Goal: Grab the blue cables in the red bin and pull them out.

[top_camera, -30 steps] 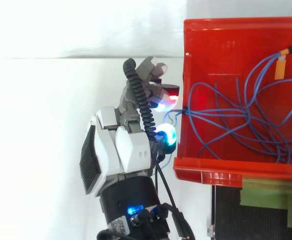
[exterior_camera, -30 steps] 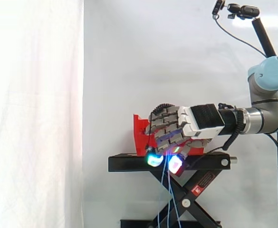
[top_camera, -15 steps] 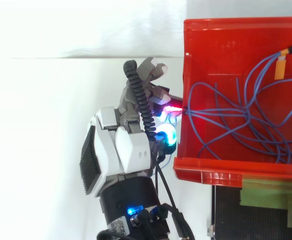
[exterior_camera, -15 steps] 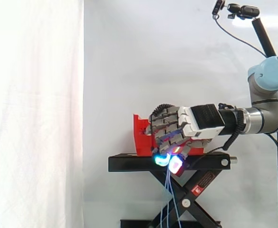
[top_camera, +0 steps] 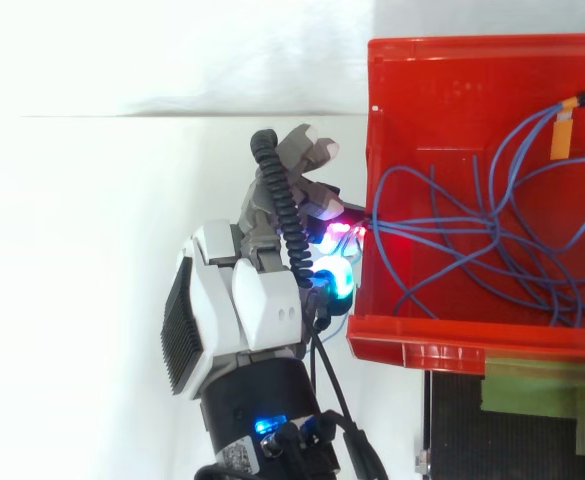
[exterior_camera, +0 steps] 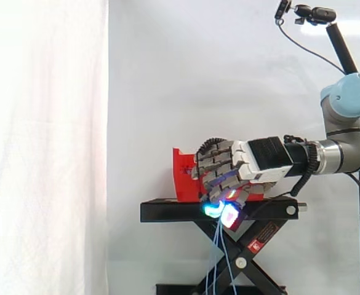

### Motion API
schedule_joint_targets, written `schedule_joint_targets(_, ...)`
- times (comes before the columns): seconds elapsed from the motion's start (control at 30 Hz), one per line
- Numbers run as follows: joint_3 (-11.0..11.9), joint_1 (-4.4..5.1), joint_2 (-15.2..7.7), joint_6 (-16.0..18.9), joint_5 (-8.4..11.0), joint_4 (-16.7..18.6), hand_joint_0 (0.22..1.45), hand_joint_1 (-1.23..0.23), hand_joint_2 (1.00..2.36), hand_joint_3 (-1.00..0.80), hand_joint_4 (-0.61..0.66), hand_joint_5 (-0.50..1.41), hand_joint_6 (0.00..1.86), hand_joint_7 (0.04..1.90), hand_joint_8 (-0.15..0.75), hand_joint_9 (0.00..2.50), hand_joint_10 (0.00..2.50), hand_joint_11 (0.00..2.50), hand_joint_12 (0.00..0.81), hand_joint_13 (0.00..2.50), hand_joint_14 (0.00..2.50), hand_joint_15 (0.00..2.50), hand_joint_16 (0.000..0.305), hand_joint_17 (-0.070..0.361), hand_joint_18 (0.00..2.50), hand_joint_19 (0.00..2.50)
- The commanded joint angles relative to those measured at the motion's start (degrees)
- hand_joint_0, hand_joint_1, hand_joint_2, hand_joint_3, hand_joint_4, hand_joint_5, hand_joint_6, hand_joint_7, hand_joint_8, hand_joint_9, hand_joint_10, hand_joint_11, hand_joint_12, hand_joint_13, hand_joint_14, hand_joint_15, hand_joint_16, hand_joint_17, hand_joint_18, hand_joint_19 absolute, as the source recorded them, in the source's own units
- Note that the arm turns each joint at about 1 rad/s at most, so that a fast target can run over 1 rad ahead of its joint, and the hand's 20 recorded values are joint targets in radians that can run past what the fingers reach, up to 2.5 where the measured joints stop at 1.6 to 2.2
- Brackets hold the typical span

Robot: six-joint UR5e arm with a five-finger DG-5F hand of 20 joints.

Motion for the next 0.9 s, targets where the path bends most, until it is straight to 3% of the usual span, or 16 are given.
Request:
schedule_joint_targets(0.0, 0.0, 0.0, -0.02, -0.83, 0.16, -1.57, 0.91, -0.78, 1.0, -1.0, 0.0, 0.85, 0.67, 0.7, 0.224, 0.97, 0.02, 1.19, 0.328, 0.74, 0.02, 0.55, 0.039, 0.089, 0.53, 0.39)
schedule_joint_targets(0.37, 0.0, 0.26, 0.07, -0.22, 0.6, -3.59, 0.91, -0.78, 1.0, -1.0, 0.01, 0.84, 0.72, 0.66, 0.223, 0.97, 0.02, 1.19, 0.328, 0.74, 0.02, 0.54, 0.039, 0.088, 0.53, 0.39)
schedule_joint_targets(0.57, 0.0, 1.05, 0.07, 7.52, 0.6, -4.91, 0.91, -0.78, 1.0, -1.0, 0.01, 0.83, 0.74, 0.65, 0.219, 0.97, 0.02, 1.19, 0.328, 0.74, 0.02, 0.54, 0.039, 0.088, 0.53, 0.39)
schedule_joint_targets(0.63, 0.09, 1.58, 0.16, 12.0, 0.6, -4.91, 0.91, -0.78, 1.0, -1.0, 0.0, 0.83, 0.74, 0.65, 0.223, 0.97, 0.02, 1.19, 0.328, 0.74, 0.02, 0.54, 0.039, 0.088, 0.53, 0.39)
schedule_joint_targets(0.7, 0.18, 1.76, 0.16, 13.58, 0.69, -4.91, 0.91, -0.78, 1.0, -1.0, 0.0, 0.83, 0.74, 0.65, 0.225, 0.97, 0.02, 1.19, 0.329, 0.74, 0.02, 0.54, 0.039, 0.088, 0.53, 0.39)
schedule_joint_targets(0.87, 2.2, 2.81, 0.16, 20.96, 1.48, -5.08, 0.91, -0.78, 1.0, -1.0, 0.01, 0.83, 0.74, 0.65, 0.222, 0.97, 0.02, 1.19, 0.327, 0.74, 0.02, 0.54, 0.039, 0.088, 0.52, 0.39)
